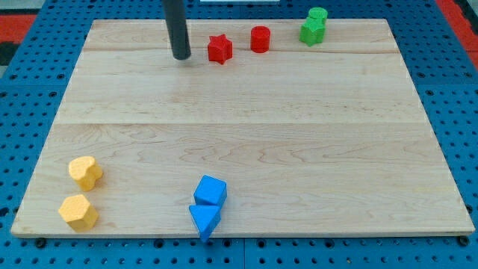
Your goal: Place the green circle above to the red circle
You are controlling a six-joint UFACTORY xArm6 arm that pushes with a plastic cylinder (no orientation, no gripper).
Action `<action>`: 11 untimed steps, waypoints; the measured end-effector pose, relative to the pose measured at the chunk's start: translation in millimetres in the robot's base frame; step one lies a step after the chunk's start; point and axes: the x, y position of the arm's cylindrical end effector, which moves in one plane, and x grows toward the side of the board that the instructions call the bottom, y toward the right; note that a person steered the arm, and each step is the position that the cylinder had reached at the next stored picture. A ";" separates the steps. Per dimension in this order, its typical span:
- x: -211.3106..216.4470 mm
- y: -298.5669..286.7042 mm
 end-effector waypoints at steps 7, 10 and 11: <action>-67.5 294.9; -106.5 182.9; -108.0 159.9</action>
